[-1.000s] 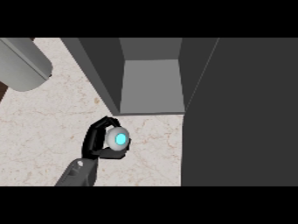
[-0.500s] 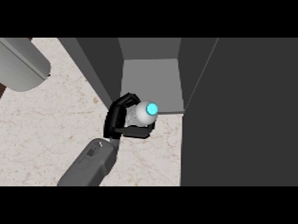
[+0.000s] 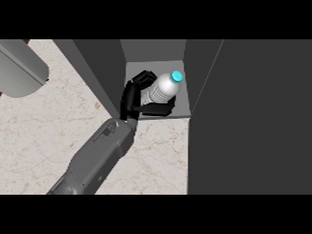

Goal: Pick up the bottled water, place it into the cabinet and close the cabinet

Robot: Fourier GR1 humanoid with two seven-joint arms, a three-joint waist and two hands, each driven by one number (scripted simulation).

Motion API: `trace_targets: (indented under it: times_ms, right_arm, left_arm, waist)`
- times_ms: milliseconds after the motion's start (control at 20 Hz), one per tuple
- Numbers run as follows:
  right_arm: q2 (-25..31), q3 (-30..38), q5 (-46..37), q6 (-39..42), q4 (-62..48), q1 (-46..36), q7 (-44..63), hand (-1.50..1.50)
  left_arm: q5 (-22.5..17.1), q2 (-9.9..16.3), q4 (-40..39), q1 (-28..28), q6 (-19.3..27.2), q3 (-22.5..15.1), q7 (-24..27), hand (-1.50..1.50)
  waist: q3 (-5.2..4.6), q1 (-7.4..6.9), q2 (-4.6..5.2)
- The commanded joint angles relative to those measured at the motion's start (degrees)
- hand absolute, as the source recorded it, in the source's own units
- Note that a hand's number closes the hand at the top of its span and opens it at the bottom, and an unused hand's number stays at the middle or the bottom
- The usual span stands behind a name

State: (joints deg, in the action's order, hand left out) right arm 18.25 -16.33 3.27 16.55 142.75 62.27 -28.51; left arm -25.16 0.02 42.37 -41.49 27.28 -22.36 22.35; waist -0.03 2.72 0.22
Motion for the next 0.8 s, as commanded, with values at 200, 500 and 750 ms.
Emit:
trace_targets:
  times_ms: [200,500,750]
  right_arm:
    - [0.1,1.2,4.4,1.3,3.7,0.5,1.2,-1.5]
    - [1.3,4.5,7.2,2.7,5.6,1.2,1.0,-1.5]
    - [0.3,3.1,5.0,3.0,2.5,-0.4,-0.2,-1.5]
  left_arm:
    - [-5.8,0.0,-11.3,-9.2,5.8,2.0,0.6,1.5]
    - [0.6,0.2,-21.8,-16.1,14.0,2.9,0.6,1.5]
    - [4.3,1.2,-30.0,-22.0,19.4,1.4,-2.0,-1.5]
  waist:
    - [-0.03,0.8,0.56]
    - [0.03,0.94,0.97]
    - [0.01,1.42,1.23]
